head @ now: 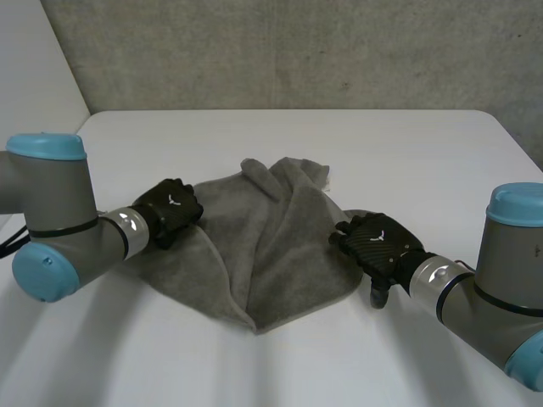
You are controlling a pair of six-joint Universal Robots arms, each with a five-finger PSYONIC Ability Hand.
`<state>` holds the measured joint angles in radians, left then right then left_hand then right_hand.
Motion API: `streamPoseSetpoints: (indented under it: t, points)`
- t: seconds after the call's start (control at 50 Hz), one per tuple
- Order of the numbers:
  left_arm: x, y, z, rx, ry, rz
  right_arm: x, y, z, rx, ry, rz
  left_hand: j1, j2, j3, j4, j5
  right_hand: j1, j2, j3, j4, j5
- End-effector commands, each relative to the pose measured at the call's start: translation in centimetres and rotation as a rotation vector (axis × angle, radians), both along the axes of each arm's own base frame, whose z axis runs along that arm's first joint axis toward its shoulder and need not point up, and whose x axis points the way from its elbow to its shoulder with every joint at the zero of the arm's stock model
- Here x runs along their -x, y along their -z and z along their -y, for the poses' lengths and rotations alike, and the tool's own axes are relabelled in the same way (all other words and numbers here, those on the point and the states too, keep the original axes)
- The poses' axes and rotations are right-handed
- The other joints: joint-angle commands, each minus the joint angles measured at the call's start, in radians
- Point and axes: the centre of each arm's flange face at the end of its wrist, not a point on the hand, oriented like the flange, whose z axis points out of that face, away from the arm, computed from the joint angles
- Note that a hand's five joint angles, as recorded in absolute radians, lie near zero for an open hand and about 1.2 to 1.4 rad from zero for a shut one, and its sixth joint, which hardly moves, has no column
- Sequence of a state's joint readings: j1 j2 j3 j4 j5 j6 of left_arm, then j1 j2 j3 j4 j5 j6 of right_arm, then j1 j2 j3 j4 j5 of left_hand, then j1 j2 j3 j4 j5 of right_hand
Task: Fold the towel.
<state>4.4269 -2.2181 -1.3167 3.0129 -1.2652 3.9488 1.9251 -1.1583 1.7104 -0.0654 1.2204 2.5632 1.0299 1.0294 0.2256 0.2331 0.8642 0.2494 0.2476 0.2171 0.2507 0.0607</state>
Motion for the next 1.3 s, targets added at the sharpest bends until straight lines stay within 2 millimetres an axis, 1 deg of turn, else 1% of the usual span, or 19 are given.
streamPoseSetpoints:
  t: [0.02, 0.16, 0.24, 0.42, 0.52, 0.64, 0.82, 0.92, 0.94, 0.96, 0.98, 1.0, 1.08, 1.12, 1.18, 1.22, 1.24, 1.28, 1.3]
  points:
    - [-0.3, 0.1, -0.7, -0.017, 0.000, 0.002, 0.0, 0.0, 0.1, 0.012, 0.001, 0.004, 0.364, 0.365, -0.051, -0.059, 0.355, -0.075, -0.073, -0.043, -0.076, -0.061]
    - [-0.6, -0.7, -1.6, -0.018, -0.008, -0.008, -0.3, -0.8, 1.9, 0.137, 0.000, 0.039, 0.366, 0.367, -0.051, -0.059, 0.357, -0.075, -0.073, -0.043, -0.076, -0.061]
    - [-1.2, -2.5, -2.6, 0.011, -0.019, -0.021, 0.1, -1.2, 3.1, 0.198, 0.005, 0.026, 0.366, 0.367, -0.051, -0.059, 0.357, -0.075, -0.073, -0.043, -0.076, -0.061]
    - [-3.1, -5.2, -3.8, 0.027, -0.097, -0.096, 0.0, 0.6, 3.9, 0.293, -0.113, -0.104, 0.366, 0.367, -0.051, -0.059, 0.357, -0.075, -0.073, -0.043, -0.076, -0.061]
    - [-3.9, -5.6, -4.3, 0.002, -0.140, -0.140, 0.0, 1.7, 3.4, 0.292, -0.148, -0.148, 0.366, 0.367, -0.051, -0.059, 0.357, -0.075, -0.073, -0.043, -0.076, -0.061]
    - [-4.6, -5.4, -4.9, -0.016, -0.165, -0.151, -0.2, 1.8, 3.0, 0.301, -0.191, -0.125, 0.366, 0.367, -0.051, -0.059, 0.357, -0.075, -0.073, -0.043, -0.076, -0.061]
    - [-6.2, -5.7, -5.3, -0.030, -0.228, -0.178, -0.7, 2.0, 4.3, 0.407, -0.193, -0.107, 0.366, 0.367, -0.051, -0.059, 0.357, -0.032, -0.031, -0.043, -0.076, -0.018]
    - [-6.4, -6.0, -5.5, -0.029, -0.244, -0.197, -0.9, 2.2, 4.8, 0.436, -0.205, -0.123, 0.366, 0.367, -0.051, -0.059, 0.357, 0.244, 0.245, -0.043, -0.076, 0.258]
    - [-6.4, -6.0, -5.5, -0.029, -0.244, -0.197, -0.9, 2.3, 5.0, 0.445, -0.209, -0.133, 0.366, 0.367, -0.051, -0.059, 0.357, 0.433, 0.434, -0.043, -0.076, 0.447]
    - [-6.5, -6.3, -5.5, -0.024, -0.249, -0.205, -1.0, 2.4, 5.1, 0.443, -0.217, -0.141, 0.366, 0.367, -0.051, -0.059, 0.357, 0.734, 0.736, -0.043, -0.076, 0.748]
    - [-6.6, -6.5, -5.5, -0.020, -0.257, -0.214, -1.0, 2.4, 5.1, 0.443, -0.217, -0.141, 0.366, 0.367, -0.051, -0.059, 0.357, 0.737, 0.739, -0.043, -0.076, 0.751]
    - [-6.6, -6.5, -5.5, -0.020, -0.257, -0.214, -1.0, 2.6, 5.1, 0.438, -0.222, -0.149, 0.366, 0.367, -0.051, -0.059, 0.357, 1.057, 1.058, -0.043, -0.076, 1.071]
    - [-7.0, -7.2, -5.4, -0.010, -0.282, -0.250, -0.7, 2.7, 5.0, 0.388, -0.226, -0.162, 0.366, 0.367, -0.051, -0.059, 0.357, 1.147, 1.149, -0.043, -0.076, 1.161]
    - [-7.1, -7.5, -5.4, -0.004, -0.287, -0.263, 1.3, 1.6, 6.0, 0.323, -0.168, -0.167, 0.366, 0.367, -0.051, -0.059, 0.357, 1.147, 1.149, -0.043, -0.076, 1.161]
    - [-7.1, -8.0, -5.3, 0.016, -0.297, -0.291, 2.3, 0.4, 6.3, 0.303, -0.143, -0.154, 0.366, 0.367, -0.051, -0.059, 0.357, 1.147, 1.149, -0.043, -0.076, 1.161]
    - [-7.3, -8.2, -5.1, 0.027, -0.307, -0.308, 4.1, -2.2, 6.8, 0.269, -0.073, -0.082, 0.366, 0.367, -0.051, -0.059, 0.357, 1.147, 1.149, -0.043, -0.076, 1.161]
    - [-7.4, -8.4, -4.9, 0.033, -0.316, -0.324, 4.1, -2.2, 6.9, 0.269, -0.073, -0.082, 0.366, 0.367, -0.051, -0.059, 0.357, 1.147, 1.149, -0.043, -0.076, 1.161]
    - [-7.4, -8.6, -4.9, 0.036, -0.322, -0.344, 6.1, -5.1, 7.7, 0.261, 0.032, 0.028, 0.366, 0.367, -0.051, -0.059, 0.357, 1.147, 1.149, -0.043, -0.076, 1.161]
    - [-7.4, -8.8, -4.9, 0.037, -0.329, -0.367, 6.2, -5.1, 7.7, 0.261, 0.033, 0.028, 0.366, 0.367, -0.051, -0.059, 0.357, 1.147, 1.149, -0.043, -0.076, 1.161]
